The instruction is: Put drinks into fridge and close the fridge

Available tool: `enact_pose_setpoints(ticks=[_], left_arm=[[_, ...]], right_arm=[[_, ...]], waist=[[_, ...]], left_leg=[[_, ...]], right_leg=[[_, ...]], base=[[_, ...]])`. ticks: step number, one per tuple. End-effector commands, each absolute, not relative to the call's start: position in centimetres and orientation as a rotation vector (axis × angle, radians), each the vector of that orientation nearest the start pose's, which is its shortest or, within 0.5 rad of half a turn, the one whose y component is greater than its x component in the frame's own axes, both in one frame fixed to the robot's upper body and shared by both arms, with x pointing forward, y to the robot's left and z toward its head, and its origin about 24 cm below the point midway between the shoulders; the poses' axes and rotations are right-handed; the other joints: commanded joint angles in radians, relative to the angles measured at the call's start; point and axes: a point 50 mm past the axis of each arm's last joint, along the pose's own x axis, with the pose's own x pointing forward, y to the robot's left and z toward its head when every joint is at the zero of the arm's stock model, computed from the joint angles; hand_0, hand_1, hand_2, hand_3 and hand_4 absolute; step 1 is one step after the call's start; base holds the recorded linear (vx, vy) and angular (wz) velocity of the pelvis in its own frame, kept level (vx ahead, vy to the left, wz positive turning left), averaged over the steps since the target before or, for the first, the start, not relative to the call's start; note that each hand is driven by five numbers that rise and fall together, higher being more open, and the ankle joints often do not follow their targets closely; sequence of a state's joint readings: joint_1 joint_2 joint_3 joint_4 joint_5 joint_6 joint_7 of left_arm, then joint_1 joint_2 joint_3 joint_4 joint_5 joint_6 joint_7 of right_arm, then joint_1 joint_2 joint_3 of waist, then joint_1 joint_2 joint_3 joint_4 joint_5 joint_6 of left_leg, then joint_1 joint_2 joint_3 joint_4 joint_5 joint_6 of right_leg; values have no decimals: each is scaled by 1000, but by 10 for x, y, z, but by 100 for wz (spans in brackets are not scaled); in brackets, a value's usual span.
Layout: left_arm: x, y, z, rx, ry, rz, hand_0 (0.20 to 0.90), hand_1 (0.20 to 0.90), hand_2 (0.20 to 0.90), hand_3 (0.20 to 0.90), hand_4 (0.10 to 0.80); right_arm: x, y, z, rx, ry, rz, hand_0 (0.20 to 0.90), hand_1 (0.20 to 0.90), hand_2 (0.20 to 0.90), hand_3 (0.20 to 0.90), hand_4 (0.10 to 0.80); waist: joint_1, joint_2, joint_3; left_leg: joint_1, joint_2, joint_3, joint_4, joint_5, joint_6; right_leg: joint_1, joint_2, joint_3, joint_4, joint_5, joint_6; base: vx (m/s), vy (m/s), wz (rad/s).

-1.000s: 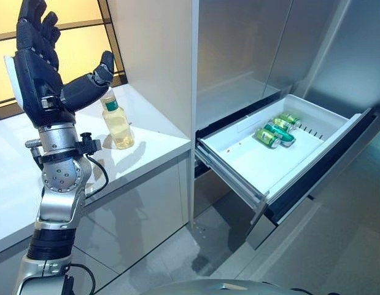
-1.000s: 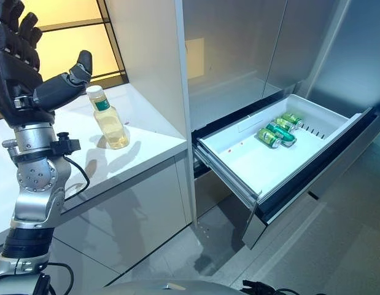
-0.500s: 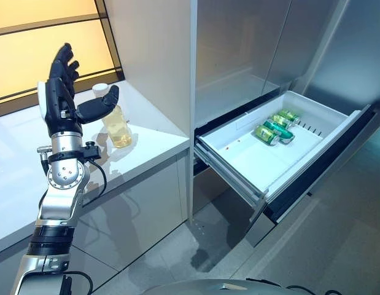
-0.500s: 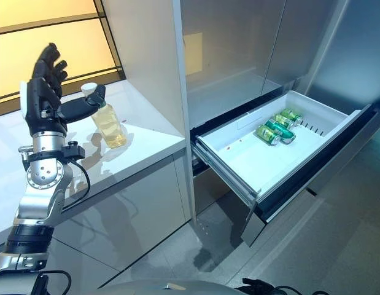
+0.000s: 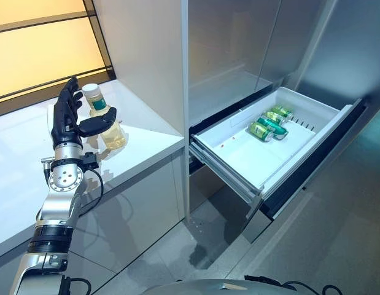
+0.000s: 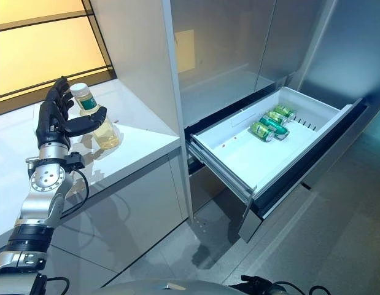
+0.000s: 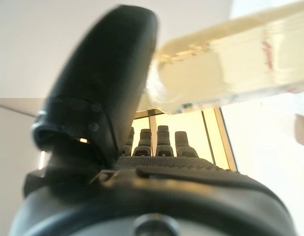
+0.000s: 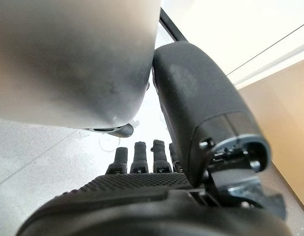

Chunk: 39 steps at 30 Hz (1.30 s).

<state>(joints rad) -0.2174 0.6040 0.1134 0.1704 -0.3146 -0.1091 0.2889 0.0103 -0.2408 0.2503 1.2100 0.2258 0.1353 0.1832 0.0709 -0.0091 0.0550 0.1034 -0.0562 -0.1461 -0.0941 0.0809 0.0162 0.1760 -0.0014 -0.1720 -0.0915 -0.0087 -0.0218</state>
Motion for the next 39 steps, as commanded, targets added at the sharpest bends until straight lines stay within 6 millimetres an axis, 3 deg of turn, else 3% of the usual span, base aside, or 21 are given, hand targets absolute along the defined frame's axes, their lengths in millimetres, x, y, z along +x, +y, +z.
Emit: enact_pose_setpoints(ticks=[1,12,28,29,31,32,39], left_arm=[[292,309,186,320,-462,473,900,900,900,900,800],[297,305,177,244,-437,474,900,900,900,900,800],[300,302,180,161,-465,456,900,900,900,900,800],[300,302,182,137,-485,449,789,789,789,771,671],[298,300,186,105,-529,444,396,396,396,313,213],[297,299,186,91,-539,439,300,300,300,200,100],[293,290,187,5,-597,403,300,300,300,200,100]], right_arm=[[64,-212,-170,-53,1420,129,900,900,900,900,800],[62,-214,-170,-71,1429,136,900,900,900,900,800],[62,-215,-169,-80,1436,146,900,900,900,900,800],[61,-215,-169,-81,1436,146,900,900,900,900,800],[61,-215,-170,-79,1437,146,900,900,900,900,800],[61,-215,-170,-79,1438,146,900,900,900,900,800],[60,-211,-170,-83,1434,158,900,900,900,900,800]], waist=[[-9,10,-33],[-26,8,-31],[-33,7,-32],[-33,6,-32],[-34,5,-32],[-34,5,-31],[-38,2,-31]], left_leg=[[39,8,71,7,-100,7],[44,7,84,7,-102,10],[49,7,88,7,-105,11],[48,7,88,7,-105,10],[48,8,88,7,-106,10],[48,8,88,7,-106,10],[50,8,87,7,-107,10]], right_leg=[[-21,-33,51,54,-19,57],[-24,-31,68,60,-19,57],[-24,-29,77,61,-20,58],[-24,-28,77,60,-20,58],[-24,-28,78,61,-21,58],[-24,-28,78,61,-21,57],[-23,-26,81,60,-22,55]], base=[[0,0,0],[8,8,-4],[1,0,0],[0,0,0],[0,0,0],[0,0,0],[0,0,0]])
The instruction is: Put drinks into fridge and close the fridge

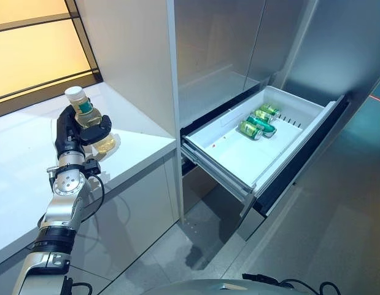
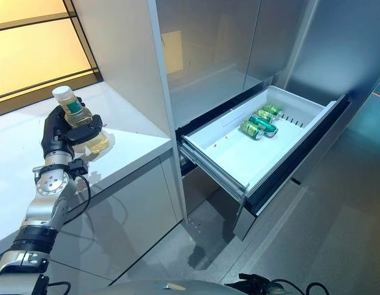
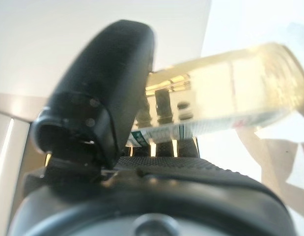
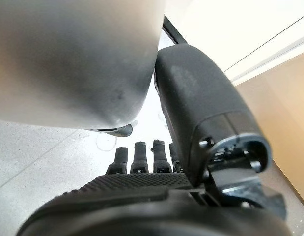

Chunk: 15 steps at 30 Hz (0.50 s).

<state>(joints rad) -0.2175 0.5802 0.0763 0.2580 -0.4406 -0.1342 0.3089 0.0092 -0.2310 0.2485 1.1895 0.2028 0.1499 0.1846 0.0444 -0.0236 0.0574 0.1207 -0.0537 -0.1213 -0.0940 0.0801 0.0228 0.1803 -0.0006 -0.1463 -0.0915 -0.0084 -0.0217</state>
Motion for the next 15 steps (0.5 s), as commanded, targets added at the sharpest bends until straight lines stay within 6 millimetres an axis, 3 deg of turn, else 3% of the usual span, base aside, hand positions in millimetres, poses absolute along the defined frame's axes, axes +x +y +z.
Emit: enact_pose_setpoints(ticks=[1,11,15], left_arm=[[293,289,187,0,-600,396,300,300,300,200,100],[293,282,195,-92,-661,273,300,300,300,200,100],[284,257,219,-275,-788,41,300,300,300,200,100]], right_arm=[[61,-211,-170,-83,1431,158,900,900,900,900,800],[71,-206,-167,-79,1385,185,900,900,900,900,800],[93,-194,-162,-136,1270,289,900,900,900,900,800]], waist=[[-12,17,-33],[-17,16,-33],[-13,13,-32]], left_leg=[[33,5,62,7,-107,3],[32,6,63,7,-106,3],[30,5,56,7,-105,2]], right_leg=[[-27,-27,56,61,-22,54],[-29,-26,61,63,-23,55],[-27,-26,61,58,-19,54]], base=[[0,0,0],[0,0,0],[0,0,0]])
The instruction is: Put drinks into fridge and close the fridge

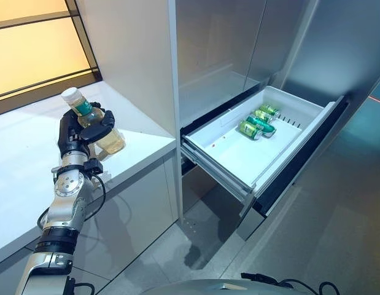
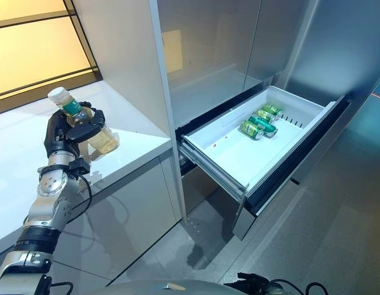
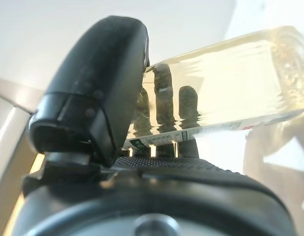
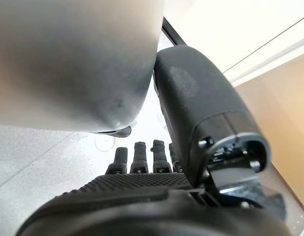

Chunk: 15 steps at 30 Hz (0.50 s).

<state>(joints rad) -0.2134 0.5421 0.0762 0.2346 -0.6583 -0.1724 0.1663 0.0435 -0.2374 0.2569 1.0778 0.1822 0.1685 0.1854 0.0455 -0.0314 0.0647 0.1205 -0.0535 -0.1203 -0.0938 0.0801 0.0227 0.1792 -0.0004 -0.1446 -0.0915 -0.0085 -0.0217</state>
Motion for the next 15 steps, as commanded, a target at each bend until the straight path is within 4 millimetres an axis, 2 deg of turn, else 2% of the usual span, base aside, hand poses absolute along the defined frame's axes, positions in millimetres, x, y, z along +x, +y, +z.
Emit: enact_pose_setpoints(ticks=[1,6,11,15], left_arm=[[279,247,227,-319,-831,-41,300,300,300,200,100],[264,210,249,-332,-943,-261,300,300,300,200,100],[256,191,264,-255,-996,-392,300,300,300,200,100],[252,176,267,-222,-989,-472,300,300,300,200,100]], right_arm=[[101,-187,-159,-147,1220,336,900,900,900,900,800],[126,-159,-148,-130,1066,508,900,900,900,900,800],[145,-135,-134,-61,943,633,900,900,900,900,800],[157,-121,-125,-66,890,713,900,900,900,900,800]], waist=[[-11,22,-38],[3,24,-39],[14,25,-48],[20,27,-54]], left_leg=[[29,5,52,6,-104,2],[23,2,38,6,-100,0],[21,-2,29,6,-98,-8],[19,-1,30,6,-96,-11]], right_leg=[[-25,-27,58,55,-17,53],[-23,-28,51,46,-12,50],[-13,-29,36,23,-4,54],[-8,-30,29,13,1,56]], base=[[0,0,0],[-29,-18,0],[-28,-31,0],[-15,-12,1]])
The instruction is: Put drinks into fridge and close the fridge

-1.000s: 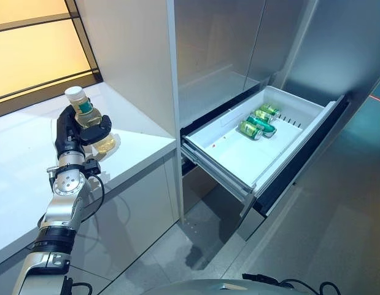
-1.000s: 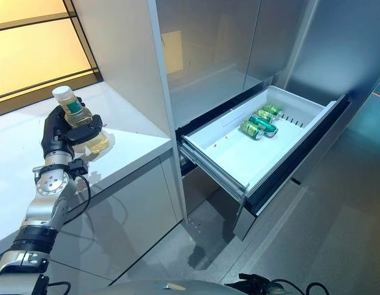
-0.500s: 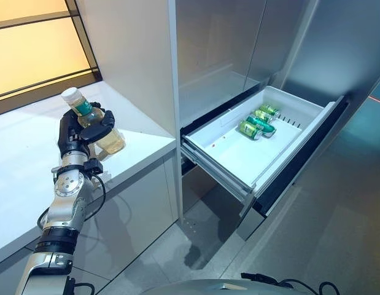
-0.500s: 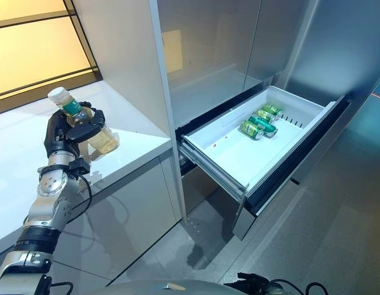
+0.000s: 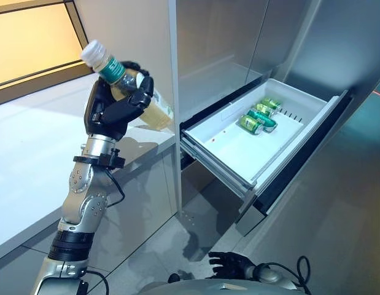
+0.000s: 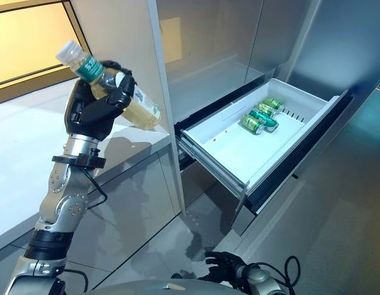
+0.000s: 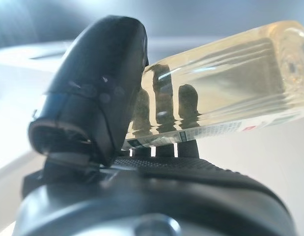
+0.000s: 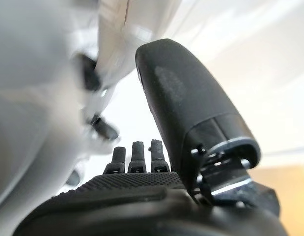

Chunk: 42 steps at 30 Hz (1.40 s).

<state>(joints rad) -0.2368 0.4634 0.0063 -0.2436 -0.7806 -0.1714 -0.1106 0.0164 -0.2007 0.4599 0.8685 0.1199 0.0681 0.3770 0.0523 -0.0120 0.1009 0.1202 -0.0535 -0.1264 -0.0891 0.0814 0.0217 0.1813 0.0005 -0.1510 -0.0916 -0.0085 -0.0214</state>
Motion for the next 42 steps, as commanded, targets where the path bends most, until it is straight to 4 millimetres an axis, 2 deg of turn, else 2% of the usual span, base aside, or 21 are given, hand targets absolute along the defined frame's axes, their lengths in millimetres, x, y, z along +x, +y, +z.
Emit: enact_pose_setpoints(ticks=[1,6,8,10,13,15,18,20,23,30,42], left_arm=[[252,173,266,-216,-984,-492,300,300,300,200,100],[251,158,258,-203,-954,-577,300,300,300,200,100],[251,155,254,-207,-943,-595,300,300,300,200,100],[251,151,248,-209,-930,-609,300,300,300,200,100],[252,151,241,-212,-913,-617,300,300,300,200,100],[254,152,238,-214,-897,-618,300,300,300,200,100],[258,155,235,-221,-880,-620,300,300,300,200,100],[260,156,235,-223,-871,-619,300,300,300,200,100],[262,159,234,-226,-862,-621,300,300,300,200,100],[263,157,236,-218,-849,-621,300,300,300,200,100],[272,151,237,-164,-807,-601,300,300,300,200,100]], right_arm=[[160,-118,-122,-66,877,732,900,900,900,900,800],[182,-90,-92,31,765,845,900,900,900,900,800],[192,-79,-72,65,677,893,900,900,900,900,800],[206,-70,-45,107,558,941,900,900,900,900,800],[229,-67,4,147,369,984,900,900,900,900,800],[246,-71,44,155,205,995,900,900,900,900,800],[261,-79,90,149,29,989,900,900,900,900,800],[267,-85,113,136,-62,978,900,900,900,900,800],[268,-95,136,126,-135,963,900,900,900,900,800],[269,-104,159,146,-206,952,900,900,900,900,800],[273,-105,193,152,-331,922,900,900,900,900,800]], waist=[[15,7,-90],[23,3,-84],[23,2,-80],[20,0,-75],[11,-2,-70],[3,-3,-69],[-9,-4,-73],[-17,-5,-78],[-28,-7,-85],[-43,-12,-89],[-53,-17,-93]], left_leg=[[19,-1,36,2,-96,-10],[16,-1,36,2,-89,-13],[15,-1,38,2,-86,-15],[14,0,41,2,-82,-16],[13,2,50,2,-78,-16],[13,4,61,2,-77,-16],[15,6,77,2,-78,-15],[15,8,87,2,-78,-14],[12,10,102,2,-72,-11],[21,15,122,2,-79,-8],[28,21,137,2,-84,-8]], right_leg=[[-10,-31,35,12,2,55],[-10,-32,25,5,10,56],[-11,-32,21,4,14,57],[-13,-32,21,4,17,57],[-17,-31,26,4,22,58],[-20,-31,30,4,25,59],[-23,-32,40,5,28,62],[-26,-32,47,5,30,63],[-34,-33,58,5,38,64],[-33,-34,69,11,36,63],[-31,-33,76,9,39,64]], base=[[-43,-24,3],[-52,-30,1],[-58,-26,1],[-58,-17,0],[-49,-6,-1],[-45,8,-3],[-30,9,-5],[-19,4,-4],[-36,-1,-9],[-18,-9,-8],[-10,-8,-6]])
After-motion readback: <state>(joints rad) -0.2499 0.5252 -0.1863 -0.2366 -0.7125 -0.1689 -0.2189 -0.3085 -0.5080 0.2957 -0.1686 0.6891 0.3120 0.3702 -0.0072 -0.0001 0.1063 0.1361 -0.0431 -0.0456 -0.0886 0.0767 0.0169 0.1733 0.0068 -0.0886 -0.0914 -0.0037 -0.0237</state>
